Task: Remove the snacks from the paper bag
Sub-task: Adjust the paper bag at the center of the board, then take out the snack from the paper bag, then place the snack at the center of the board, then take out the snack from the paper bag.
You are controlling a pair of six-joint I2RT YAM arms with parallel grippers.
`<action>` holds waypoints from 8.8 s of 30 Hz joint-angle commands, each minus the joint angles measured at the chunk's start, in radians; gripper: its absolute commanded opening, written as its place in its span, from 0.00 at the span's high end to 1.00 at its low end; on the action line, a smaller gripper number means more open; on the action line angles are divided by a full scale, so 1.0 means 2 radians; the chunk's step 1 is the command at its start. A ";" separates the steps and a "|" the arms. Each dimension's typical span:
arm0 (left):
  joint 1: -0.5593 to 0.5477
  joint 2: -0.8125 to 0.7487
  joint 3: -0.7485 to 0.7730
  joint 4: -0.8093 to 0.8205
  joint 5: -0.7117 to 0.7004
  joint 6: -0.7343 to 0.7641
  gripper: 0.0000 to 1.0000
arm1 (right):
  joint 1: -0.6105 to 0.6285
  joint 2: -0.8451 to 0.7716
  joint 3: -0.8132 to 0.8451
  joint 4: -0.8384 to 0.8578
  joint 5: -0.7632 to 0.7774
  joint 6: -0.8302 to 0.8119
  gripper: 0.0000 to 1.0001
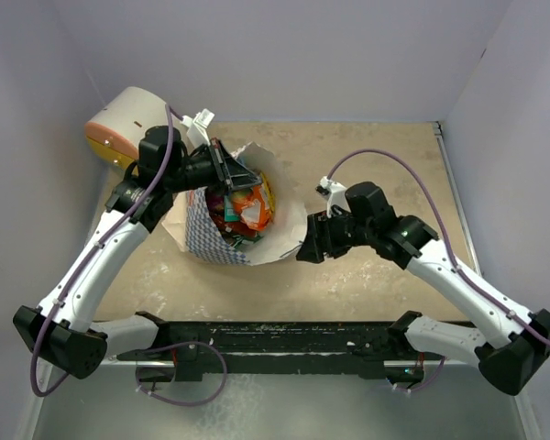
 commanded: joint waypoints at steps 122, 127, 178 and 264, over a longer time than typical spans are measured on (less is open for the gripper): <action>-0.063 -0.107 0.079 -0.213 -0.106 0.064 1.00 | 0.146 0.082 -0.100 0.498 0.390 0.287 1.00; -0.063 -0.114 0.084 -0.227 -0.120 0.069 1.00 | 0.147 0.079 -0.098 0.503 0.382 0.267 1.00; -0.063 -0.073 0.057 -0.233 -0.165 0.195 1.00 | -0.111 -0.012 -0.032 0.023 0.635 0.075 1.00; -0.063 -0.065 0.053 -0.244 -0.219 0.258 1.00 | 0.166 0.268 -0.052 0.604 0.269 -0.119 0.67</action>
